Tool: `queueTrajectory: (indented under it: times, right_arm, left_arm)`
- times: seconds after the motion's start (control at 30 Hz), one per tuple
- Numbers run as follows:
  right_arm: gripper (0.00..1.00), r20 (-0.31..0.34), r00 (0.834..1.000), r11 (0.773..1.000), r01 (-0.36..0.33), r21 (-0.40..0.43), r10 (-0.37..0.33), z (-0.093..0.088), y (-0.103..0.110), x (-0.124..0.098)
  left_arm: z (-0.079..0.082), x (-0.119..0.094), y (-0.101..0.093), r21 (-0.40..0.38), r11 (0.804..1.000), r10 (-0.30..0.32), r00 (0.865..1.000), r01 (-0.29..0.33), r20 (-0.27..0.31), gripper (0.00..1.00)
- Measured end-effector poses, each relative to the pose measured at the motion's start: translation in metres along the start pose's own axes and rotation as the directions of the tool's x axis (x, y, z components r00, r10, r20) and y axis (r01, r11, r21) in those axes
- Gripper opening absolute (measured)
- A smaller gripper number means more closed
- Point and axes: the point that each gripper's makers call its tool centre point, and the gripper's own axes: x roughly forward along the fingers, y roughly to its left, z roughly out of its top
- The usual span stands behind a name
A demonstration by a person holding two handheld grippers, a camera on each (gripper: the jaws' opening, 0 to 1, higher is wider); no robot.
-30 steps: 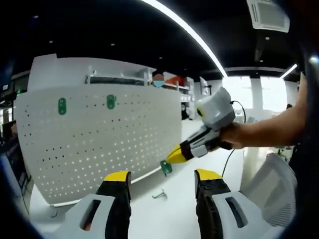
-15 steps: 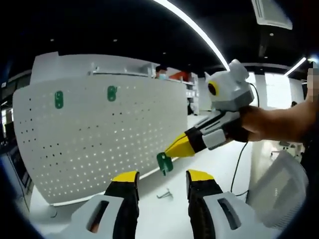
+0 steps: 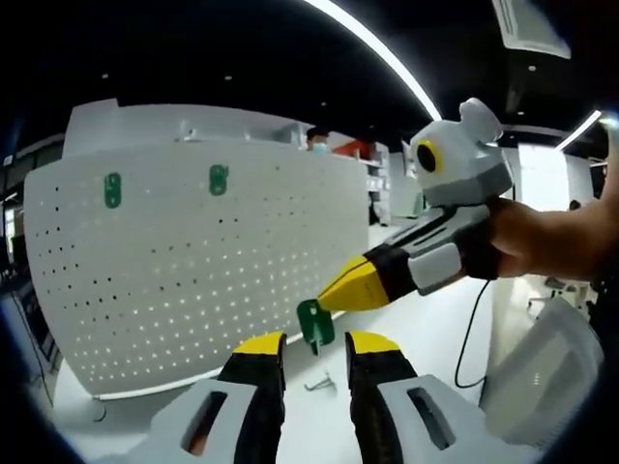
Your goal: Insert the hook assembly into the mounting plate slot until the hook locks in place.
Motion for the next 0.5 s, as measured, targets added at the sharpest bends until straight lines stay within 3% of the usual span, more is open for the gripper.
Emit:
queueTrajectory:
  times: [0.5]
  right_arm:
    - [0.00, 0.008, 0.999, 0.999, -0.039, 0.034, 0.039, 0.003, 0.012, 0.001]
  left_arm:
    - [-0.002, 0.003, 0.002, 0.031, 0.999, 0.016, 1.000, -0.016, 0.005, 0.10]
